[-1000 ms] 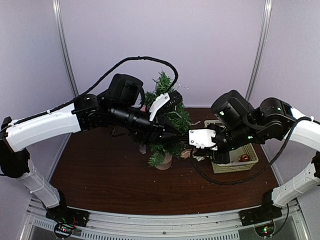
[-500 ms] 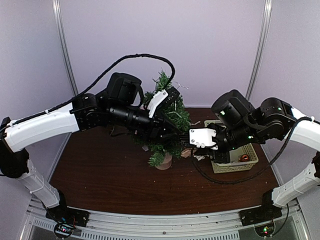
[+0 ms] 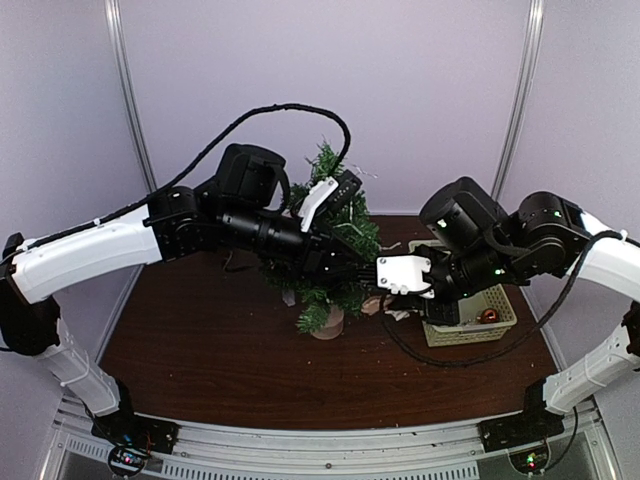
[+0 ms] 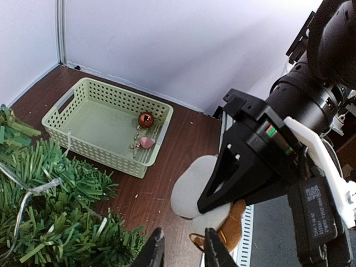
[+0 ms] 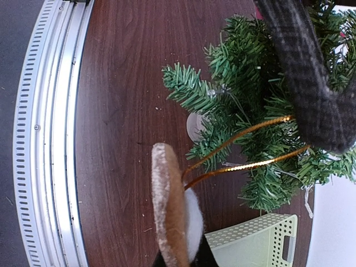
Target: Decorate the small christmas tree
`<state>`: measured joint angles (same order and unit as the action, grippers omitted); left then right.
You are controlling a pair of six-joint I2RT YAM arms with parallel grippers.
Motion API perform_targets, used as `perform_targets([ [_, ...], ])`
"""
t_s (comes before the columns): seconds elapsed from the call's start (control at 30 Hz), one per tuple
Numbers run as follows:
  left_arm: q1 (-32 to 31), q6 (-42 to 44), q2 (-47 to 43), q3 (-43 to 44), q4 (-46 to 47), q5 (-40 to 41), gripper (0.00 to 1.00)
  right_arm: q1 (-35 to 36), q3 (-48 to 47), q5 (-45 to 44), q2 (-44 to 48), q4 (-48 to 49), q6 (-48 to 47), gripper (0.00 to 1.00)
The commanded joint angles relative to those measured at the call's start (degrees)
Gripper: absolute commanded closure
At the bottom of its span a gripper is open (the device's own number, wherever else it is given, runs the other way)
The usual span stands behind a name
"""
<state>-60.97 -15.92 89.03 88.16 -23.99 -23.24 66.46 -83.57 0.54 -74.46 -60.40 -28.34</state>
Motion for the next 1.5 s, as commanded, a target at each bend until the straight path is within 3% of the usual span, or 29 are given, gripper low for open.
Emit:
perform_targets([
  [0.0,-0.1,-0.8,1.1,2.3,1.3,-2.2,0.76,-0.1,-1.7,-1.6,-0.3,-0.1,-0.1,1.00],
  [0.07,-0.2,-0.7,1.3,2.3,1.1,-2.7,0.79,-0.1,-1.7,-1.6,-0.3,-0.1,-0.2,1.00],
  [0.2,-0.2,-0.1,0.8,2.0,1.4,-2.8,0.99,-0.1,-1.1,-1.7,0.0,0.4,-0.1,1.00],
  [0.23,-0.2,0.2,0.6,1.8,1.6,-2.4,1.00,-0.1,-0.7,-1.8,0.0,0.5,0.0,1.00],
  [0.8,-0.1,5.1,-1.9,-0.8,2.5,7.6,1.00,-6.6,0.4,6.1,-2.1,7.2,1.1,1.00],
  [1.47,-0.2,7.2,-2.0,-1.4,2.5,11.7,1.00,-12.8,0.5,12.4,-4.6,10.2,2.5,1.00],
])
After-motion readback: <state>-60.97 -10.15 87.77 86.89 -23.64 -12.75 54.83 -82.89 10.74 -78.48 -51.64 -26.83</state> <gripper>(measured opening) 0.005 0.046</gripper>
